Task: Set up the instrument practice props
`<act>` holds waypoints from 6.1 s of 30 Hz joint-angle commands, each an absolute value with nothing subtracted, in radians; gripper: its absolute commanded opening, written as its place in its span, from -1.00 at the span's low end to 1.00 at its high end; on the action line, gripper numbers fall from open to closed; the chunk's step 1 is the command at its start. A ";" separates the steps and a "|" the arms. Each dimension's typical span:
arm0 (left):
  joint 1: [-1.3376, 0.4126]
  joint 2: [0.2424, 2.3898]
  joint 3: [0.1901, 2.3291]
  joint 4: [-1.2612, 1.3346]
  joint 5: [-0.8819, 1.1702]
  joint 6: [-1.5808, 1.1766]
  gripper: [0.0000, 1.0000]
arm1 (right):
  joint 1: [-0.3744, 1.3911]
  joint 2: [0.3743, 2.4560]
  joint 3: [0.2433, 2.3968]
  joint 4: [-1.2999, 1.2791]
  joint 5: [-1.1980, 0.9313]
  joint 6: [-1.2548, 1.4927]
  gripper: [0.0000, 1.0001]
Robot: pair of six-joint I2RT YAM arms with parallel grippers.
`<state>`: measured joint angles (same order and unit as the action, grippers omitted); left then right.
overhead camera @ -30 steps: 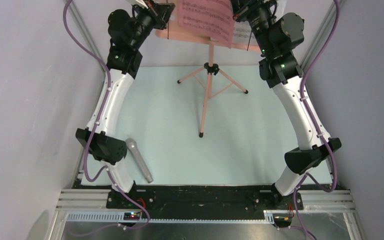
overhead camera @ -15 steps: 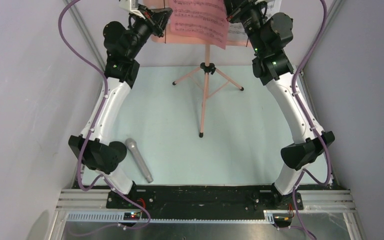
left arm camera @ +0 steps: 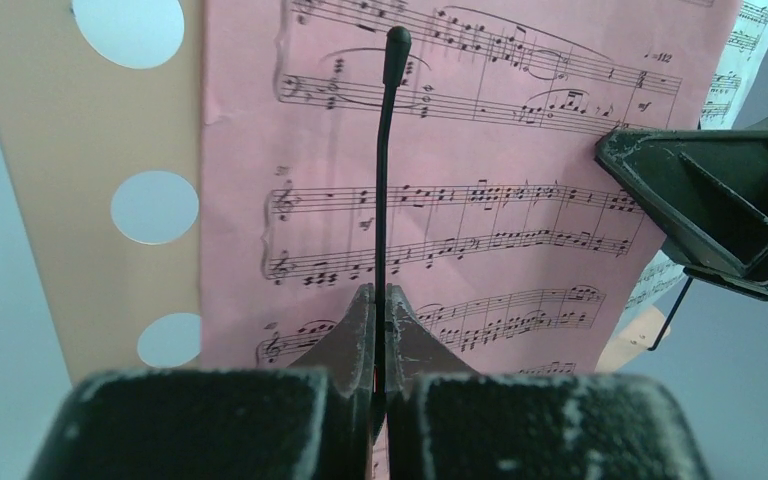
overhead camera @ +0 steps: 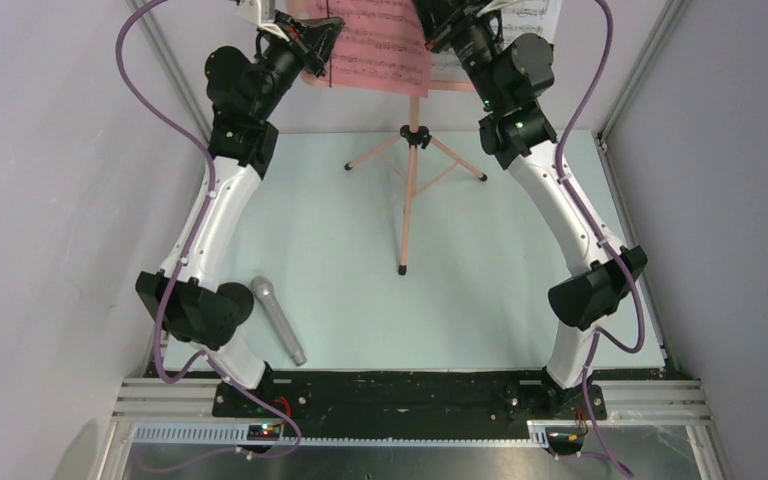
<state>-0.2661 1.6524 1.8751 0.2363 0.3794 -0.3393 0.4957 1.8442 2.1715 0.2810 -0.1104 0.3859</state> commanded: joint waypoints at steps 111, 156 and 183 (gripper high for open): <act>-0.267 0.726 1.191 -0.341 0.108 -0.371 0.99 | 0.756 1.396 1.720 -0.123 -0.114 0.243 0.98; 0.149 0.771 1.088 -0.853 -0.361 -0.430 0.99 | 1.307 2.485 2.149 -0.562 0.281 0.292 0.58; 0.238 0.799 1.060 -0.887 -0.289 -0.425 0.75 | 1.182 2.194 1.736 -0.376 0.125 0.306 -0.59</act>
<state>0.2169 0.7834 1.0714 -0.8848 -0.2829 -0.4355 1.1870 2.2639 1.7504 -0.4023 0.1677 0.2985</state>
